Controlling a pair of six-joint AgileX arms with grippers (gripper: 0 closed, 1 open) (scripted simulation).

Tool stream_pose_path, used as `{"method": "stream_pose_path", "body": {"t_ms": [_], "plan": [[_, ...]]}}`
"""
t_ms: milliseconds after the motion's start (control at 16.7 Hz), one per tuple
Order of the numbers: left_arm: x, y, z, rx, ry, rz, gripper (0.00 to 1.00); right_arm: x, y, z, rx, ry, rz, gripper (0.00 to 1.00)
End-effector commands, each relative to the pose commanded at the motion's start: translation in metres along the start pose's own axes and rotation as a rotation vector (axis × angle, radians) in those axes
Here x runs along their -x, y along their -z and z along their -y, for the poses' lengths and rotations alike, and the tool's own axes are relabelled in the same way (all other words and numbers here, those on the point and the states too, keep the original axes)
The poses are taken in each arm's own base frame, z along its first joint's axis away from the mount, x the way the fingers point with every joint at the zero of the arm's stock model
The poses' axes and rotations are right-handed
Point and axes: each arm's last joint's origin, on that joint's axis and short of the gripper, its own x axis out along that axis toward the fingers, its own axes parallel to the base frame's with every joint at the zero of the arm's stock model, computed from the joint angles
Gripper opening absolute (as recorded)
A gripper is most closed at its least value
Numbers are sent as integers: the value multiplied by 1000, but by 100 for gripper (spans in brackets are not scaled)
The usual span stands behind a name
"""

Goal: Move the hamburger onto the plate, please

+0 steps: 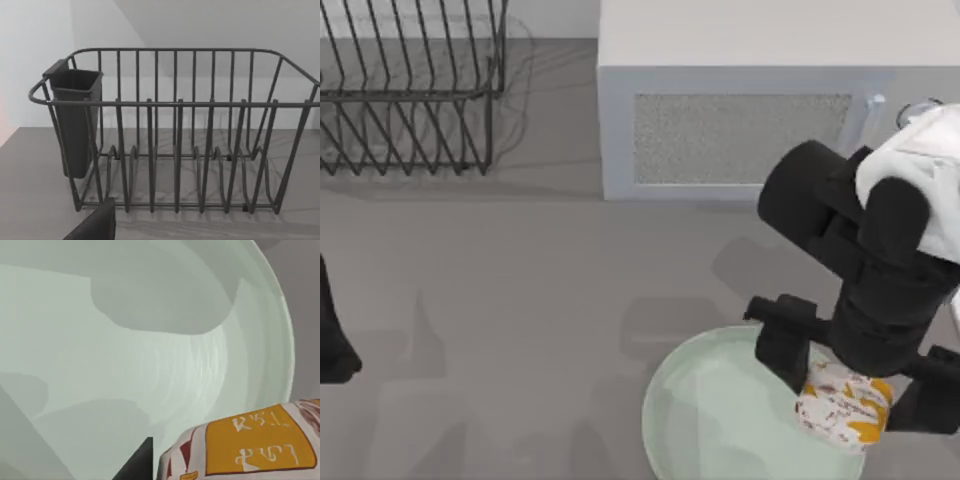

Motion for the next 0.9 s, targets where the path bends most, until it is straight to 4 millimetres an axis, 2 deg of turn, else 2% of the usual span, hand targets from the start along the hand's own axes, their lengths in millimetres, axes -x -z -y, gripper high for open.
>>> {"method": "stream_pose_path", "body": {"t_ms": [300, 540, 720, 900], "plan": [[0, 0, 0, 0, 0, 0, 100, -12, 14, -21, -521, 44, -14, 0], [0, 0, 0, 0, 0, 0, 100, -12, 15, -31, -857, 18, -16, 0], [0, 0, 0, 0, 0, 0, 100, -8, 12, -36, -1049, -21, -24, 0], [0, 0, 0, 0, 0, 0, 100, -4, 8, -39, -1157, -52, -33, 0]]}}
